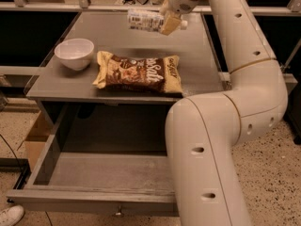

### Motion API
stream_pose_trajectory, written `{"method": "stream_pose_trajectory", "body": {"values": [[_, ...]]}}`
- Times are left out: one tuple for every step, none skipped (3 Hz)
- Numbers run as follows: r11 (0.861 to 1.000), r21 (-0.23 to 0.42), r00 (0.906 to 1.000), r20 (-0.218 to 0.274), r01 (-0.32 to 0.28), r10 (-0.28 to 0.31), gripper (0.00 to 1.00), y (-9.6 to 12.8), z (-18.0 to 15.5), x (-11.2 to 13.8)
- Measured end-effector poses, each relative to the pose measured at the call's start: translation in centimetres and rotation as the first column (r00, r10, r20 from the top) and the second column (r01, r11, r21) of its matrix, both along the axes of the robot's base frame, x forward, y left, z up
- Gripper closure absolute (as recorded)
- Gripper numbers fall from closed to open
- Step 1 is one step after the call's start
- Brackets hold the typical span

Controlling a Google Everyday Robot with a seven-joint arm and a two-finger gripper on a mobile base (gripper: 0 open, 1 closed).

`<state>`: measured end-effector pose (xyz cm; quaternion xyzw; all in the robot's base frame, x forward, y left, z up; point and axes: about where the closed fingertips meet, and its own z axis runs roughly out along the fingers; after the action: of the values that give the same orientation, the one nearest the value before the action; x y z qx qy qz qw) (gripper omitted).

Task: Place blue plastic bottle into top drawer

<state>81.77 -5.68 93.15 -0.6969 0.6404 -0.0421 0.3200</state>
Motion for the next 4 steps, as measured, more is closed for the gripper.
{"method": "stream_pose_trajectory", "body": {"values": [[1.000, -0.001, 0.9997, 0.019, -0.013, 0.013, 1.00, -0.4, 2.1, -1.1], [1.000, -0.001, 0.9995, 0.029, -0.010, 0.011, 1.00, -1.4, 4.1, -2.4], [1.000, 0.001, 0.9996, 0.027, 0.002, -0.002, 1.00, -2.1, 5.0, -3.1], [0.998, 0.033, 0.9975, -0.043, 0.058, -0.056, 1.00, -5.2, 4.5, -6.1]]}}
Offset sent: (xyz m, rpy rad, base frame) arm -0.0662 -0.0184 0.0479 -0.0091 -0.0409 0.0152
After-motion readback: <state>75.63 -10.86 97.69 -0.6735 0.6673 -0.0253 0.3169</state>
